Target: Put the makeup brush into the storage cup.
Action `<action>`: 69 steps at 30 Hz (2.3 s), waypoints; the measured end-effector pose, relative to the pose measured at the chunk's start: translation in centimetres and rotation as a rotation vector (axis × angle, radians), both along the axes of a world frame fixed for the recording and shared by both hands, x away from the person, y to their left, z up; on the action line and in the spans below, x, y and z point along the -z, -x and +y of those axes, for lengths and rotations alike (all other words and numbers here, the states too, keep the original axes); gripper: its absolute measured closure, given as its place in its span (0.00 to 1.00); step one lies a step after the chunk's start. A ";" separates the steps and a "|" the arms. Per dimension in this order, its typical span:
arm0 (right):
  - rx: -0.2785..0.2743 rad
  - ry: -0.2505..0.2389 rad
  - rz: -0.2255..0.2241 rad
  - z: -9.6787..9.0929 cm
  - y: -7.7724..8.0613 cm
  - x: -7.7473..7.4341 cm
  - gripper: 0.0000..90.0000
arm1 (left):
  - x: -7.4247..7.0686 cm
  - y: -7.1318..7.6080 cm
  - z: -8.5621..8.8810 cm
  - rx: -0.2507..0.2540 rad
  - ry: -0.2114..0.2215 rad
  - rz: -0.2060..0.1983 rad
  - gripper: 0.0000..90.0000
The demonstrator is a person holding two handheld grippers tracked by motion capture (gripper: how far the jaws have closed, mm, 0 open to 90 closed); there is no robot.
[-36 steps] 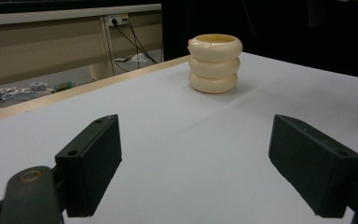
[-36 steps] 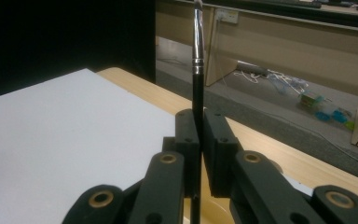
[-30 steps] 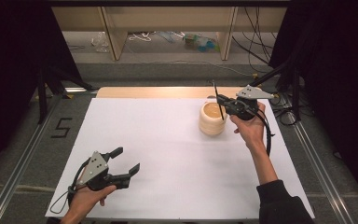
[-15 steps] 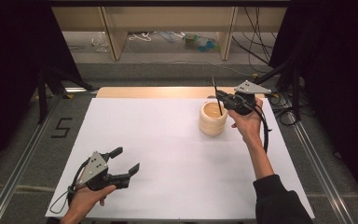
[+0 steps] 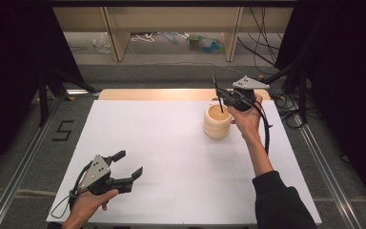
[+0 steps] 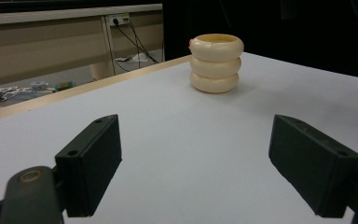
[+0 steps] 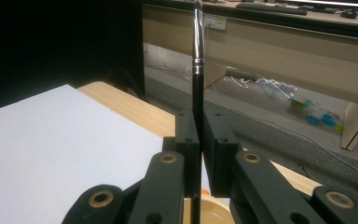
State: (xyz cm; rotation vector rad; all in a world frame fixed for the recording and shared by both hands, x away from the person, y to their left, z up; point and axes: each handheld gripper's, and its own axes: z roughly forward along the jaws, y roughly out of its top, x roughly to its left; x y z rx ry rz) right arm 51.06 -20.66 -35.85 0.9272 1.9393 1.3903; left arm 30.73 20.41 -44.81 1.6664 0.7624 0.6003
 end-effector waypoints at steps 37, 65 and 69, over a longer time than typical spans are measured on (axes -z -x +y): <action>0.051 -0.032 0.062 0.4 -0.9 2.9 0.95 | 0.0 0.0 -0.1 0.000 0.008 0.005 0.19; 0.071 -0.016 0.103 -0.3 -1.1 4.8 0.95 | 0.1 0.1 -0.1 0.001 0.006 0.007 0.19; 0.068 -0.015 0.110 -0.3 -1.1 5.2 0.95 | 0.1 0.1 -0.1 0.002 0.005 0.007 0.19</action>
